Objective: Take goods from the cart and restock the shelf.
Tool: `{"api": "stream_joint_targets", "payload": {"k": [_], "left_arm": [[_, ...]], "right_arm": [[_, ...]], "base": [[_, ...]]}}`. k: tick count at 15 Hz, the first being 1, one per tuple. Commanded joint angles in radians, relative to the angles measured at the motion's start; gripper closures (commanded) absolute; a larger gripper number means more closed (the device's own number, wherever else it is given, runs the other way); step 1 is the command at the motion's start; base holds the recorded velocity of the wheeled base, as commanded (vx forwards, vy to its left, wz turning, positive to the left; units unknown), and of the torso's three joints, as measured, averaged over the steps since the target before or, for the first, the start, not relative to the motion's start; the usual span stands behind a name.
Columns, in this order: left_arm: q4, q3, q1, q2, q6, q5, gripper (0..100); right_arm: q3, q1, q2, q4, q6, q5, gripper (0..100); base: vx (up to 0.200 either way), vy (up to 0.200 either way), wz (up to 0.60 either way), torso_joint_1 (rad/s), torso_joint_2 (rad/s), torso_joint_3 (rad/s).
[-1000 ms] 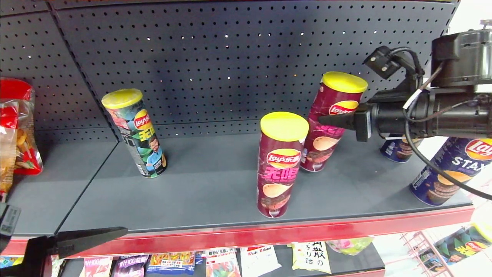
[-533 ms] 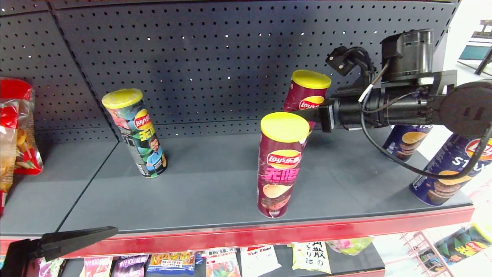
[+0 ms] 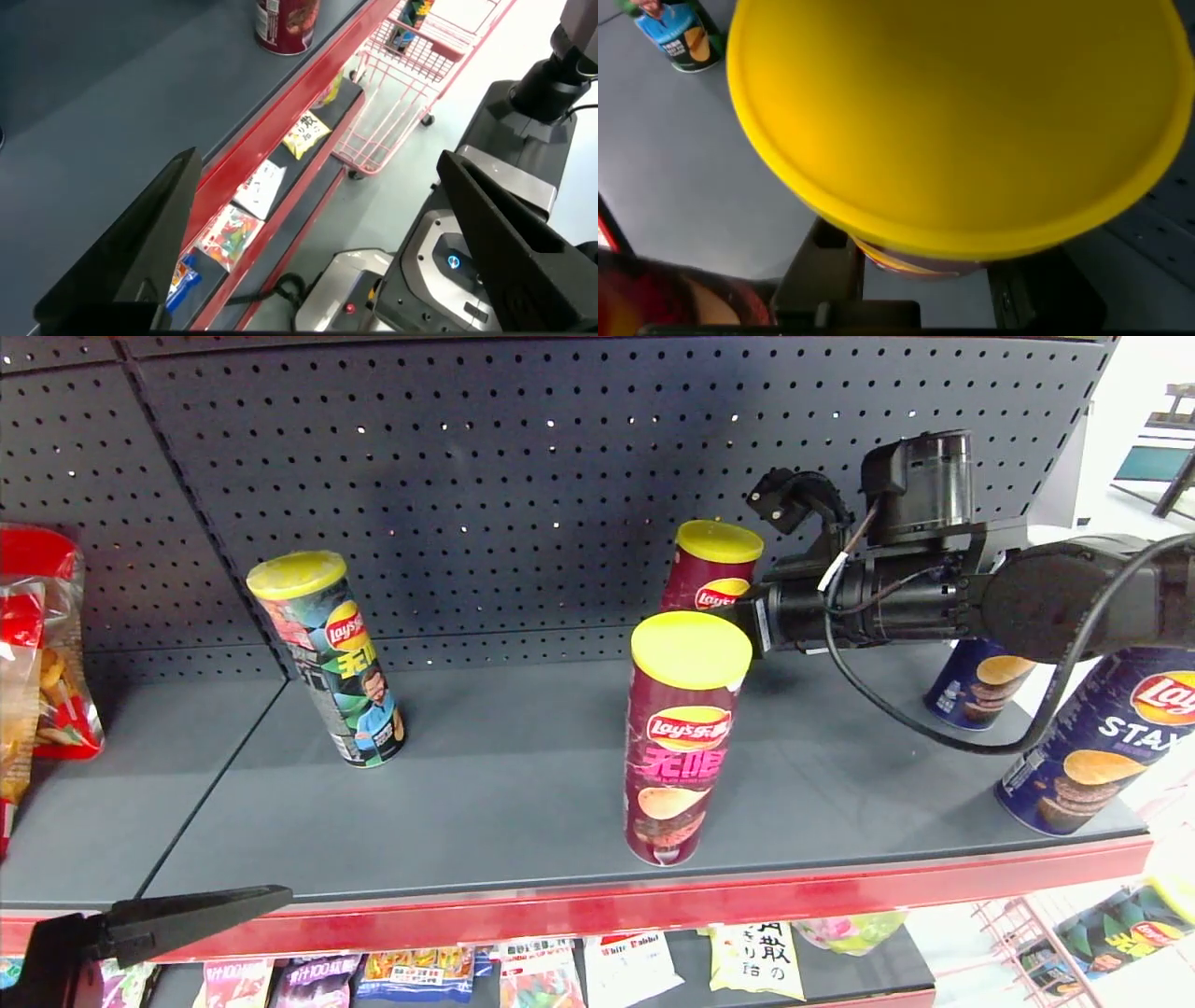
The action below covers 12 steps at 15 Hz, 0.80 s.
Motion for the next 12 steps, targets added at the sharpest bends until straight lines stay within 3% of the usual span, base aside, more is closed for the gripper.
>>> {"api": "stream_joint_targets", "payload": {"k": [1, 7, 8, 12], "left_arm": [[-0.001, 0.0, 0.0, 0.013, 0.0, 0.0, 0], [-0.002, -0.005, 0.0, 0.033, 0.0, 0.0, 0], [-0.002, -0.003, 0.0, 0.033, 0.0, 0.0, 0], [-0.002, -0.005, 0.0, 0.034, 0.0, 0.0, 0]], "right_arm": [[-0.003, 0.001, 0.014, -0.001, -0.002, 0.0, 100], [-0.002, 0.018, 0.014, 0.001, -0.001, 0.0, 100], [-0.002, 0.021, 0.015, 0.001, -0.001, 0.0, 0], [0.001, 0.025, 0.006, -0.001, 0.002, -0.006, 0]], "base": [[0.0, 0.0, 0.0, 0.0, 0.0, 0.0], [0.0, 0.0, 0.0, 0.0, 0.0, 0.0], [0.0, 0.0, 0.0, 0.0, 0.0, 0.0], [0.0, 0.0, 0.0, 0.0, 0.0, 0.0]]}}
